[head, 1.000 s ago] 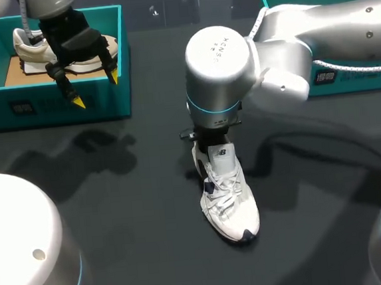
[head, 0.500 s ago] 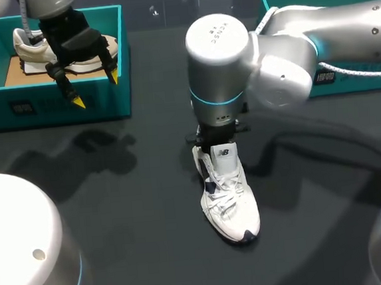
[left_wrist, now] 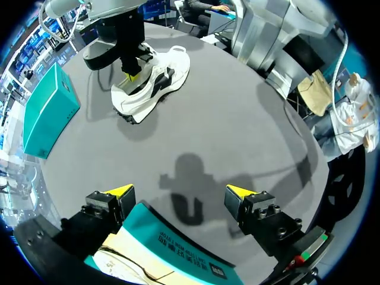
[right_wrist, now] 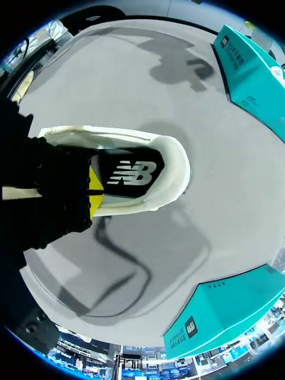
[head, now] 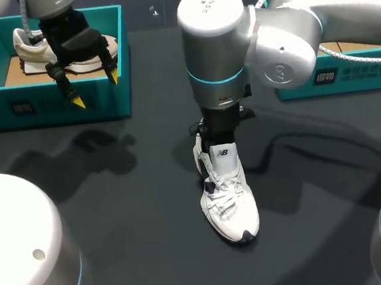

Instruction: Take the shoe out of the shoebox, open the shoe tongue, remove and reinsert the insole, then place the shoe into the shoebox

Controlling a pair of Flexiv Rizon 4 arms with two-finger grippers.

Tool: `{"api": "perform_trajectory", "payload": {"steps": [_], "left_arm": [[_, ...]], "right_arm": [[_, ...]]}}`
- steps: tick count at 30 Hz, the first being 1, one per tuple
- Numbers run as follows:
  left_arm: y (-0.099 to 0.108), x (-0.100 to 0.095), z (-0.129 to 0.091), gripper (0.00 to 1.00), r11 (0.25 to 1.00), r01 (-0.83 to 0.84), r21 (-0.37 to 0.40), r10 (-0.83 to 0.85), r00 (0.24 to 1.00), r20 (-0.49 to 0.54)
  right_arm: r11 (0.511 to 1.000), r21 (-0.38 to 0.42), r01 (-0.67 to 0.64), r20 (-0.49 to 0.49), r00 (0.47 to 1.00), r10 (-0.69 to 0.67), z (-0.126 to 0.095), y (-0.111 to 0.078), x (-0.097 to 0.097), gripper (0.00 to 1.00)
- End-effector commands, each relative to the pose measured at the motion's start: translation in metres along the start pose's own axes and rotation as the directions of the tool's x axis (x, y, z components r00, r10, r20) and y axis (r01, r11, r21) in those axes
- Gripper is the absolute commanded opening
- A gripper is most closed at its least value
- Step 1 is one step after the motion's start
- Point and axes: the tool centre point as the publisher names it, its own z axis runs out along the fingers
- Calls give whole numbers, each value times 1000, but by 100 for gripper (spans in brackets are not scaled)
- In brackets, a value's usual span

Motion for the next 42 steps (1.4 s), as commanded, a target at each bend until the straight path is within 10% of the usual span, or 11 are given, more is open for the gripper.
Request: {"api": "perform_trajectory", "payload": {"steps": [1, 14, 25, 28, 42], "left_arm": [[0, 2, 0, 100, 1000, -1, -3, 1, 1000, 2], [0, 2, 0, 100, 1000, -1, -3, 1, 1000, 2], [0, 2, 0, 100, 1000, -1, -3, 1, 1000, 2], [0, 2, 0, 100, 1000, -1, -3, 1, 1000, 2], [0, 2, 0, 100, 1000, -1, -3, 1, 1000, 2]], "right_arm": [[998, 52, 25, -30, 999, -23, 9, 4, 0, 0], [989, 145, 38, 3, 999, -38, 1, -5, 31, 6], [984, 179, 5, 14, 1000, -7, 0, -13, 32, 49], [982, 188, -5, 14, 1000, 2, 1, -14, 29, 98], [980, 194, -34, 3, 999, 34, -3, -21, 17, 100]]}}
